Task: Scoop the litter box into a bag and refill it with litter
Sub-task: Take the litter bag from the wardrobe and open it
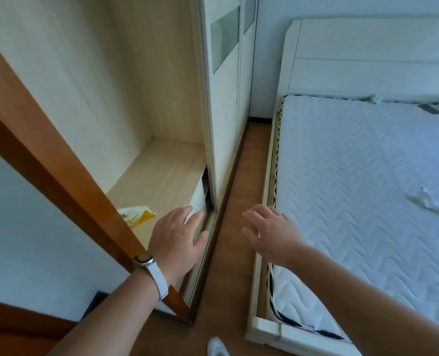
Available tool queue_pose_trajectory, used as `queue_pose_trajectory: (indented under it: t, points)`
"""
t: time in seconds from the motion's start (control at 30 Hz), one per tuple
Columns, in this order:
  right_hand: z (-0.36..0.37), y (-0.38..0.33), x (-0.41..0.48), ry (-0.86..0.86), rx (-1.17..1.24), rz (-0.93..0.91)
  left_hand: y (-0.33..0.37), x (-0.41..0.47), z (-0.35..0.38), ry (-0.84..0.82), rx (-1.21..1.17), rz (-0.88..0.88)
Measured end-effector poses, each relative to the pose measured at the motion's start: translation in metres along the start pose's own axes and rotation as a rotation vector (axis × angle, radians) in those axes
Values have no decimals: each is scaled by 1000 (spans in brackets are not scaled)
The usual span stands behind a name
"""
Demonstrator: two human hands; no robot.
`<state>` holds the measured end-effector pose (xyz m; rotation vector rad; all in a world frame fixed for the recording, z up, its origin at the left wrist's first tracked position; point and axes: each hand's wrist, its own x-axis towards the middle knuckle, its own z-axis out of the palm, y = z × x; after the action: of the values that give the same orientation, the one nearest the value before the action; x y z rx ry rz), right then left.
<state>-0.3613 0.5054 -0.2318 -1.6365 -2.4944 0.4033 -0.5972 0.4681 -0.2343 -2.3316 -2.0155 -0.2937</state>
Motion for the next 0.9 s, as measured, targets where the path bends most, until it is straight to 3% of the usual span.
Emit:
queue_pose_trajectory:
  t: [0.43,0.9]
  points:
    - [-36,-5,126,20,-92,-87,-38,110,26,-53,-1,-147]
    - [9,5,289,-84,-50,-230,-89,203,81,-99,-43,-382]
